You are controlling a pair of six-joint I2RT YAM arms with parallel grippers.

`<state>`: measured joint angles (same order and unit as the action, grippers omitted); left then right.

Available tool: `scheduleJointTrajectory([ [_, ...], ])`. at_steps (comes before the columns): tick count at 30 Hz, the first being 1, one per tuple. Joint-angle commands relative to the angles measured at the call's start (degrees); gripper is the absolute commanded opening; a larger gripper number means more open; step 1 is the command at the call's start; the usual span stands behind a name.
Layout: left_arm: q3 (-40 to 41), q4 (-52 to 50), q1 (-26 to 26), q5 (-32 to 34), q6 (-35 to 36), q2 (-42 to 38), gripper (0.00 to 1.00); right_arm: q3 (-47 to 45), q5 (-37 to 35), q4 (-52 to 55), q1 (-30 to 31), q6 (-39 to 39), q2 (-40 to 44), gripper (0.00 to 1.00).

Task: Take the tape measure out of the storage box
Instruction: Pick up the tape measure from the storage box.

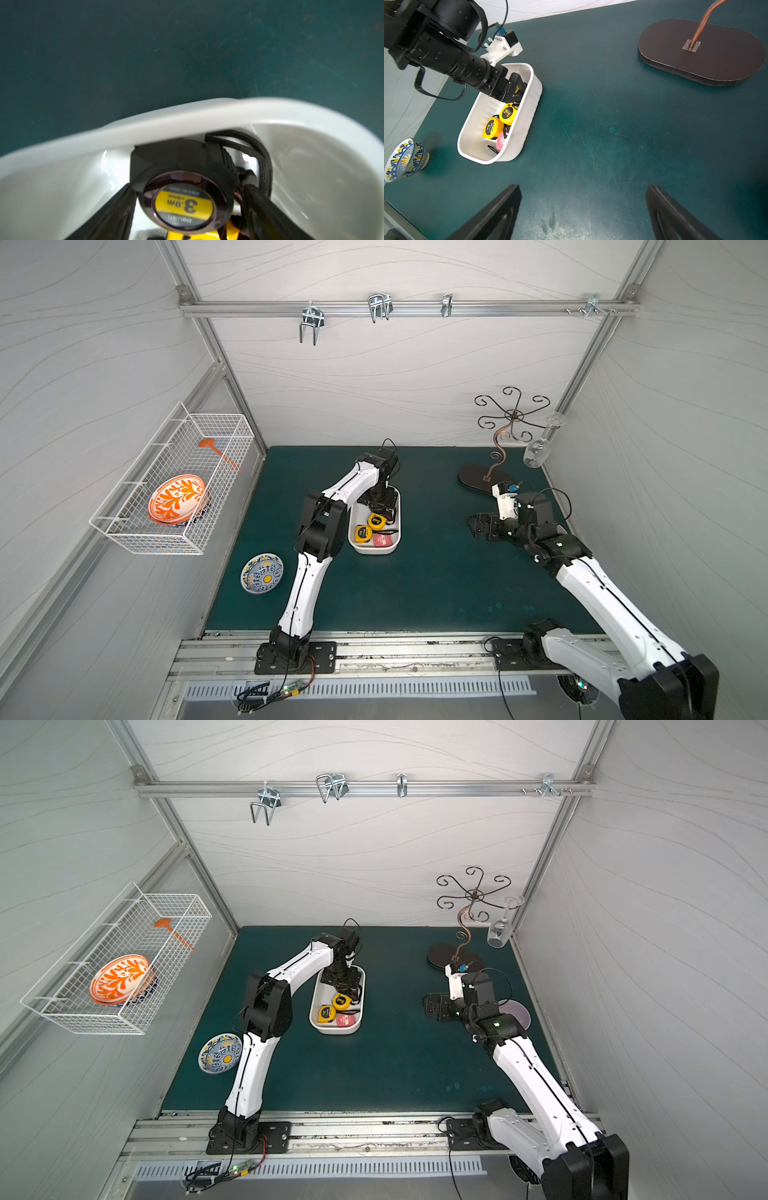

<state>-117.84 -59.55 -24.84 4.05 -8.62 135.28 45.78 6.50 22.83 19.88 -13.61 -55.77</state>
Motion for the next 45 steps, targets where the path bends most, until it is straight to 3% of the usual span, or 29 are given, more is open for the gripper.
scheduleJointTrajectory([
  [1, -2.95, 1.01, 0.26, -0.67, 0.44, 1.60, 0.82, 0.19, 0.44, 0.46, 0.28, -0.12, -0.04, 0.99],
  [17, -4.15, 0.67, 0.59, -1.33, 0.01, 5.03, 0.72, 1.16, 0.87, -0.39, 0.33, -0.81, -1.63, 0.99],
  [20, -4.02, 0.66, 0.68, -1.59, -0.34, 5.23, 0.57, 1.18, 1.16, -0.77, 0.33, -1.35, -1.63, 0.99],
  [24, -4.06, 0.63, 0.67, -1.64, -0.61, 4.12, 0.26, 1.16, 1.15, -0.90, 0.34, -1.60, -1.48, 0.99],
  [29, -4.01, -0.27, 0.68, -1.46, -0.95, 1.25, 0.00, 0.80, 1.56, -1.24, 0.55, -2.17, -1.27, 0.99],
  [45, 0.92, -0.50, 0.67, -2.93, -8.70, -18.73, 0.00, 1.15, 1.09, -5.42, 5.55, -5.25, -3.11, 0.99],
])
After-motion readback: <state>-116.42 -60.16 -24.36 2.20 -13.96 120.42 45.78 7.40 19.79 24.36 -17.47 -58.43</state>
